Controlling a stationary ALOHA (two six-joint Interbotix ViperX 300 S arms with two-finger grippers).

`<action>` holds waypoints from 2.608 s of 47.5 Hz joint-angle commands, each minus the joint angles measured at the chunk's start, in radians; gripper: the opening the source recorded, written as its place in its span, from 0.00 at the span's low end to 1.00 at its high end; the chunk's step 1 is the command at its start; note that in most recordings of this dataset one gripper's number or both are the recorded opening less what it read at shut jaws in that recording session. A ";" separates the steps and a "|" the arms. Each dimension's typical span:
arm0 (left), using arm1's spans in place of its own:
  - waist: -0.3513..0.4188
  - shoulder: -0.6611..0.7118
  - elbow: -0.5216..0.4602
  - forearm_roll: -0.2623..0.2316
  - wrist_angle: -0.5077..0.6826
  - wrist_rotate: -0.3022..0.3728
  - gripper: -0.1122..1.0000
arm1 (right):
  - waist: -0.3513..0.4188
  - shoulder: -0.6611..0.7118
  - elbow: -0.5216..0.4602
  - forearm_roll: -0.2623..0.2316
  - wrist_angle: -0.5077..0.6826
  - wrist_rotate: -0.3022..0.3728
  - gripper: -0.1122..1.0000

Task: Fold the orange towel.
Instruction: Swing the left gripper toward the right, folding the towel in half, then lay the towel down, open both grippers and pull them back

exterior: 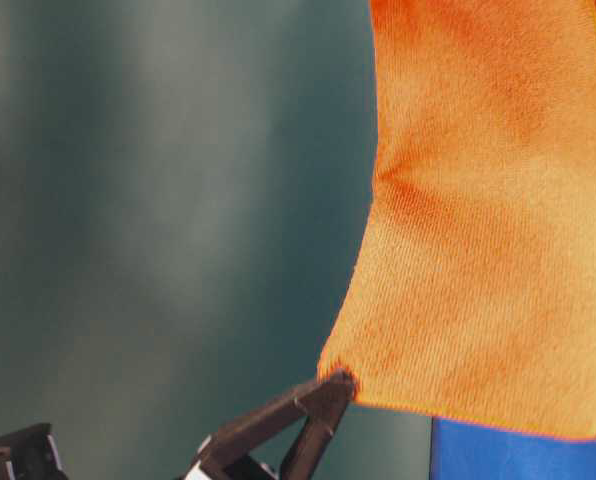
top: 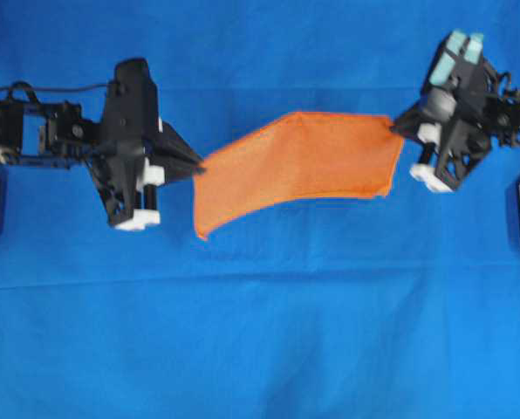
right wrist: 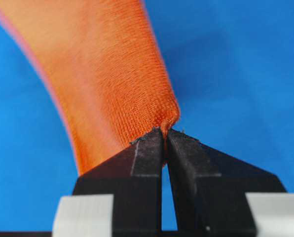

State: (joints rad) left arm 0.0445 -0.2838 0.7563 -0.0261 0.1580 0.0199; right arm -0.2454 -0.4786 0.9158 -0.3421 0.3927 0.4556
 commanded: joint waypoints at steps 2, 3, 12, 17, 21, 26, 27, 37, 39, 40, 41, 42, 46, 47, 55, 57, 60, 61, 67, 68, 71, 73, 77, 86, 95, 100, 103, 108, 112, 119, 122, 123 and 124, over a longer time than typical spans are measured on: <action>-0.046 0.023 -0.040 0.003 -0.072 0.029 0.13 | -0.071 0.040 -0.052 -0.041 -0.034 -0.002 0.13; -0.052 0.032 -0.046 0.003 -0.083 0.037 0.13 | -0.084 0.049 -0.058 -0.051 -0.040 -0.003 0.13; -0.126 0.141 -0.155 0.003 -0.144 0.206 0.13 | -0.202 0.153 -0.146 -0.140 -0.101 -0.006 0.13; -0.141 0.199 -0.224 0.003 -0.144 0.218 0.14 | -0.241 0.206 -0.198 -0.161 -0.130 -0.006 0.13; -0.146 0.242 -0.270 0.003 -0.144 0.230 0.14 | -0.258 0.244 -0.241 -0.172 -0.144 -0.009 0.13; -0.153 0.295 -0.328 0.003 -0.144 0.261 0.13 | -0.268 0.299 -0.304 -0.192 -0.153 -0.014 0.13; -0.156 0.308 -0.345 0.005 -0.144 0.272 0.13 | -0.268 0.314 -0.321 -0.198 -0.153 -0.014 0.13; -0.178 0.371 -0.423 0.003 -0.143 0.322 0.14 | -0.268 0.379 -0.408 -0.204 -0.153 -0.017 0.13; -0.178 0.376 -0.428 0.003 -0.143 0.322 0.13 | -0.268 0.380 -0.411 -0.206 -0.153 -0.017 0.13; -0.178 0.379 -0.430 0.003 -0.141 0.322 0.13 | -0.268 0.380 -0.411 -0.207 -0.155 -0.017 0.13; -0.178 0.380 -0.431 0.003 -0.141 0.322 0.14 | -0.268 0.380 -0.411 -0.209 -0.155 -0.017 0.13; -0.179 0.382 -0.433 0.003 -0.143 0.322 0.13 | -0.268 0.380 -0.410 -0.210 -0.155 -0.017 0.13; -0.178 0.391 -0.439 0.003 -0.143 0.321 0.13 | -0.270 0.376 -0.402 -0.209 -0.152 -0.017 0.13; -0.178 0.394 -0.440 0.003 -0.146 0.321 0.13 | -0.270 0.373 -0.399 -0.209 -0.150 -0.017 0.13; -0.179 0.453 -0.494 0.003 -0.156 0.318 0.13 | -0.284 0.325 -0.344 -0.210 -0.146 -0.017 0.13; -0.181 0.474 -0.515 0.003 -0.160 0.316 0.13 | -0.290 0.308 -0.325 -0.212 -0.146 -0.017 0.13; -0.183 0.506 -0.554 0.003 -0.160 0.316 0.13 | -0.296 0.281 -0.296 -0.210 -0.146 -0.017 0.13; -0.183 0.517 -0.566 0.003 -0.160 0.316 0.13 | -0.298 0.273 -0.285 -0.210 -0.146 -0.017 0.13; -0.184 0.583 -0.649 0.003 -0.158 0.313 0.13 | -0.299 0.221 -0.229 -0.210 -0.144 -0.015 0.13; -0.184 0.594 -0.657 0.003 -0.158 0.313 0.13 | -0.299 0.215 -0.221 -0.210 -0.144 -0.015 0.13; -0.184 0.621 -0.686 0.003 -0.158 0.299 0.13 | -0.299 0.195 -0.199 -0.210 -0.143 -0.014 0.13; -0.184 0.635 -0.695 0.003 -0.160 0.293 0.14 | -0.299 0.187 -0.192 -0.210 -0.144 -0.014 0.13; -0.187 0.647 -0.704 0.003 -0.160 0.293 0.14 | -0.299 0.189 -0.186 -0.209 -0.146 -0.012 0.13; -0.201 0.626 -0.657 0.000 -0.155 0.290 0.13 | -0.291 0.265 -0.210 -0.207 -0.176 -0.014 0.13; -0.207 0.565 -0.502 -0.011 -0.153 0.287 0.13 | -0.278 0.390 -0.275 -0.206 -0.225 -0.008 0.13; -0.207 0.523 -0.399 -0.015 -0.156 0.287 0.13 | -0.258 0.434 -0.310 -0.206 -0.232 -0.006 0.13; -0.210 0.500 -0.342 -0.018 -0.160 0.285 0.13 | -0.242 0.453 -0.330 -0.206 -0.232 -0.006 0.13; -0.218 0.483 -0.293 -0.018 -0.169 0.284 0.14 | -0.229 0.471 -0.353 -0.206 -0.233 -0.006 0.13; -0.221 0.474 -0.275 -0.018 -0.176 0.276 0.13 | -0.219 0.486 -0.362 -0.206 -0.232 -0.006 0.13; -0.216 0.474 -0.273 -0.017 -0.189 0.242 0.13 | -0.207 0.503 -0.362 -0.206 -0.233 -0.008 0.13; -0.210 0.477 -0.273 -0.017 -0.190 0.224 0.14 | -0.202 0.508 -0.362 -0.206 -0.233 -0.008 0.13; -0.207 0.477 -0.273 -0.017 -0.190 0.218 0.14 | -0.201 0.509 -0.362 -0.206 -0.233 -0.009 0.13; -0.206 0.477 -0.273 -0.017 -0.190 0.212 0.14 | -0.201 0.511 -0.362 -0.206 -0.233 -0.009 0.13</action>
State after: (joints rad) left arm -0.1396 0.2255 0.4924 -0.0414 -0.0230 0.2439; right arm -0.4418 0.0430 0.5798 -0.5446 0.1641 0.4464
